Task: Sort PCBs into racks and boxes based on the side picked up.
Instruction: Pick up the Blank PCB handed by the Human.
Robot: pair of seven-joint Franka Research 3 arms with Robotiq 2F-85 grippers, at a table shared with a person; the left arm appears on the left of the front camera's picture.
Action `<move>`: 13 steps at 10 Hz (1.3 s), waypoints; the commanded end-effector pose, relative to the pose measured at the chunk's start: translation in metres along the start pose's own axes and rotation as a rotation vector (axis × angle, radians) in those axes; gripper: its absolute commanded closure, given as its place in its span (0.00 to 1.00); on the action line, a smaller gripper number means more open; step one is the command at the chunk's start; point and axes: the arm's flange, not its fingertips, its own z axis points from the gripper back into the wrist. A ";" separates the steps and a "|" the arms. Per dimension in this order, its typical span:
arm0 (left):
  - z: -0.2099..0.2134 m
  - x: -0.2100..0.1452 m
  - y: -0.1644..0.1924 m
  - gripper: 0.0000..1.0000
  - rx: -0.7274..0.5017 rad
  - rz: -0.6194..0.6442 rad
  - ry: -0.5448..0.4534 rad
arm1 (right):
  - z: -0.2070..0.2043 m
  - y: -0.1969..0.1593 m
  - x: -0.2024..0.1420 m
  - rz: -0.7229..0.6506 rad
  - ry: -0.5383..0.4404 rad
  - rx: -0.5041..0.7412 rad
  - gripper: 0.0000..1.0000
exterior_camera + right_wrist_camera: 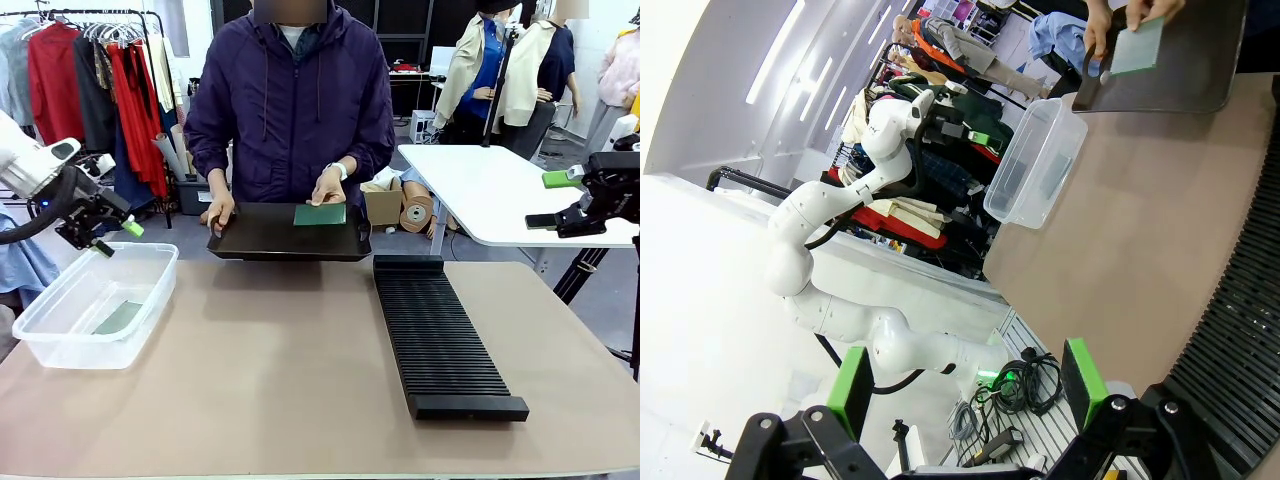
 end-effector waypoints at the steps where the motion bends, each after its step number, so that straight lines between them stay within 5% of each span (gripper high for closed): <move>1: 0.009 0.004 -0.002 0.00 -0.222 -0.004 -0.023 | 0.001 0.002 0.000 0.011 0.001 0.005 0.00; 8: 0.021 -0.012 -0.011 0.00 -0.630 0.043 -0.089 | 0.001 0.002 0.000 0.011 0.001 0.005 0.00; 13: 0.015 -0.019 -0.010 0.00 -0.760 0.020 -0.103 | 0.001 0.002 0.000 0.011 0.001 0.005 0.00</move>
